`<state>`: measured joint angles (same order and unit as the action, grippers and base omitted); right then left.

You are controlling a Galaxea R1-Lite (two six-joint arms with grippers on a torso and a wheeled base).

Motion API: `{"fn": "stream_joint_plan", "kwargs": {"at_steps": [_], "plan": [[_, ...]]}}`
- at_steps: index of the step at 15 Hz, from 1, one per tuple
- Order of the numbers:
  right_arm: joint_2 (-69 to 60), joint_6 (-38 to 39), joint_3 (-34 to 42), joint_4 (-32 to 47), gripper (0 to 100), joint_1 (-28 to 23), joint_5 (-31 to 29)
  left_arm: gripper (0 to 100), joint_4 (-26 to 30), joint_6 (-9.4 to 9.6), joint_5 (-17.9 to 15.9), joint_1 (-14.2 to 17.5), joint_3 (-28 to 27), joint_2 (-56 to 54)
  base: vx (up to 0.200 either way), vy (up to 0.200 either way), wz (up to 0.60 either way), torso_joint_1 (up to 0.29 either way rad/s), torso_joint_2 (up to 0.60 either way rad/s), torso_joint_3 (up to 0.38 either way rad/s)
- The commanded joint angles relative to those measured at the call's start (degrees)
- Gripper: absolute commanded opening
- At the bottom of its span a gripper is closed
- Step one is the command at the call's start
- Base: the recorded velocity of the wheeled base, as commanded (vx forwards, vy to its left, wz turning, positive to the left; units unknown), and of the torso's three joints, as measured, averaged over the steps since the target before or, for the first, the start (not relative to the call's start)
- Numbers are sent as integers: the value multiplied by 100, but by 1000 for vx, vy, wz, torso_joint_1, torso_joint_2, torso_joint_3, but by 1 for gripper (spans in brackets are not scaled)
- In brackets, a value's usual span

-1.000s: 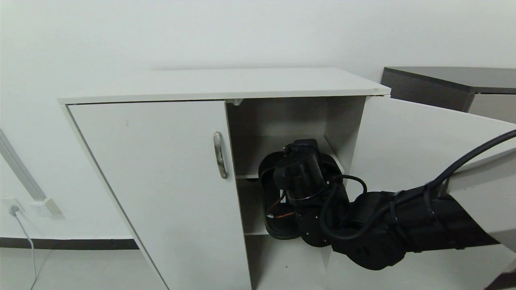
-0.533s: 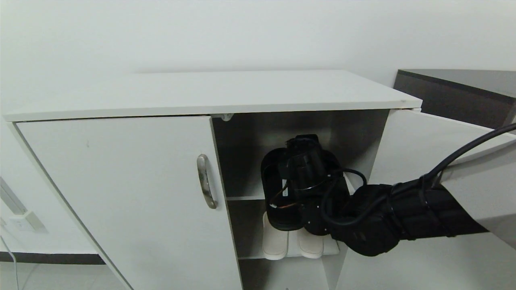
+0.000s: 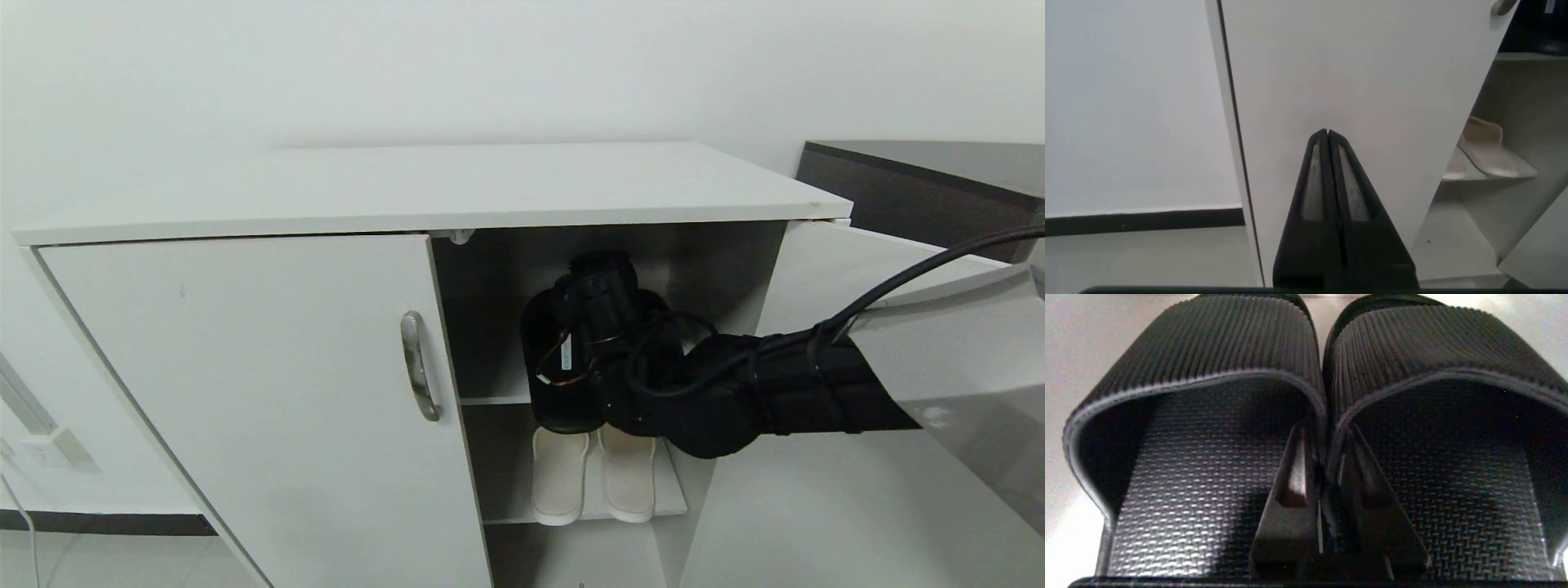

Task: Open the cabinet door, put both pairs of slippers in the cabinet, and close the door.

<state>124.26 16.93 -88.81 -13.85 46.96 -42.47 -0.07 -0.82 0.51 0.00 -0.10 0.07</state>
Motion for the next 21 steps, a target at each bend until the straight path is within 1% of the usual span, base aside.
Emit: {"fn": "stream_joint_plan", "kwargs": {"at_steps": [1, 4, 7, 8, 11, 16, 19, 21], "plan": [[257, 3, -321, 5, 0, -108, -7, 0, -1, -6, 2, 0, 1, 1, 0, 0, 0, 0, 0, 0], [441, 3, -480, 5, 0, -213, -7, 0, -1, -6, 2, 0, 1, 1, 0, 0, 0, 0, 0, 0], [459, -6, -480, 5, 0, -240, 2, 0, -1, -6, 2, 0, 1, 1, 0, 0, 0, 0, 0, 0], [459, -6, -471, 14, 100, -240, 2, 0, -1, -6, 2, 0, 1, 1, 0, 0, 0, 0, 0, 0], [389, 3, -418, 49, 100, -213, 2, 0, -1, -6, 2, 0, 1, 1, 0, 0, 0, 0, 0, 0], [-148, 29, 153, 5, 100, -46, -24, 0, -1, -6, 2, 0, 1, 1, 0, 0, 0, 0, 0, 0], [-824, 232, 971, -57, 100, 112, -33, 0, -1, -6, 2, 0, 1, 1, 0, 0, 0, 0, 0, 0], [-1378, 363, 1683, -153, 100, 349, 46, 0, -1, -6, 2, 0, 1, 1, 0, 0, 0, 0, 0, 0]]}}
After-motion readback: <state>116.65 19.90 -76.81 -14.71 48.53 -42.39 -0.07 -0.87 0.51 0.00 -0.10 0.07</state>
